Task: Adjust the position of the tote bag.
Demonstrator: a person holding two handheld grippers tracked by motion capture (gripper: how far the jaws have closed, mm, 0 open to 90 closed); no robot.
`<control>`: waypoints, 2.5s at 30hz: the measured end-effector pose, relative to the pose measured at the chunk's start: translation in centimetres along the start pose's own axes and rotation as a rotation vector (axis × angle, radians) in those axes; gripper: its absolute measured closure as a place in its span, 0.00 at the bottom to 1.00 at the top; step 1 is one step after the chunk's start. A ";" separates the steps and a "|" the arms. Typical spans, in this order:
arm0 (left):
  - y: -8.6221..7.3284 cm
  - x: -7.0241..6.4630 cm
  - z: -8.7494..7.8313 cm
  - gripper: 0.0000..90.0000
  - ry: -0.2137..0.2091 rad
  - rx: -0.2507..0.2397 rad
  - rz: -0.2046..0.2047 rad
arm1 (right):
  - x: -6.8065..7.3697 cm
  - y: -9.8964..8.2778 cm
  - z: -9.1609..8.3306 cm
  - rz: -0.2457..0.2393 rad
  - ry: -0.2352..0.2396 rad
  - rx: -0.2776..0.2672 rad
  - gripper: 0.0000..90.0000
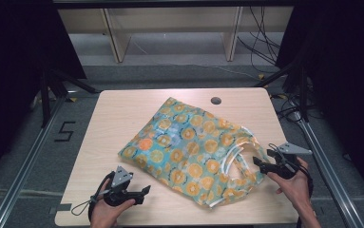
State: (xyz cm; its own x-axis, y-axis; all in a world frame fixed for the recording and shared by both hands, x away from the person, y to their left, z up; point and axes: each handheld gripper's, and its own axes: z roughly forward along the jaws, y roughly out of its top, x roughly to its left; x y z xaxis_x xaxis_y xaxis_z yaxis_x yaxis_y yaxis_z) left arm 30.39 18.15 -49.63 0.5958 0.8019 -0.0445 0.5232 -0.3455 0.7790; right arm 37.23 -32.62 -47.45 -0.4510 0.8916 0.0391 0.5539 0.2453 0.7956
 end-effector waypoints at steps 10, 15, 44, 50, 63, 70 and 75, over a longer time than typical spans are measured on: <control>0.2 -0.1 0.5 0.21 0.011 0.008 0.006 | -0.6 1.7 2.8 -0.071 -0.049 0.084 0.51; 0.6 -0.5 1.3 0.35 -0.018 0.004 0.026 | -0.9 2.0 2.9 -0.082 -0.042 0.093 0.79; 5.5 4.3 8.0 0.87 0.022 0.070 0.037 | 9.3 1.7 1.0 -0.328 0.306 0.120 1.00; 6.6 6.5 9.3 0.88 0.091 0.074 0.014 | 12.6 1.7 1.0 -0.399 0.392 0.139 1.00; 7.7 10.4 9.9 0.83 0.136 0.003 -0.094 | 16.5 1.7 1.1 -0.426 0.524 0.151 0.87; 8.2 7.9 4.4 0.56 0.063 -0.075 -0.104 | 13.6 4.3 -1.6 -0.310 0.468 -0.020 0.58; 6.7 4.7 2.7 0.39 -0.044 -0.052 -0.126 | 10.5 5.5 -2.1 -0.247 0.326 -0.061 0.52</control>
State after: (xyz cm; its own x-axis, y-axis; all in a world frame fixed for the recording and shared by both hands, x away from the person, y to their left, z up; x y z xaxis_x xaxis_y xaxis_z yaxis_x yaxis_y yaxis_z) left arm 38.38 18.30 -46.34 0.5541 0.8149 -0.1703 0.5640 -0.2170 0.7967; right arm 34.12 -22.72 -41.42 -0.7687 0.6392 0.0238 0.3632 0.4056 0.8388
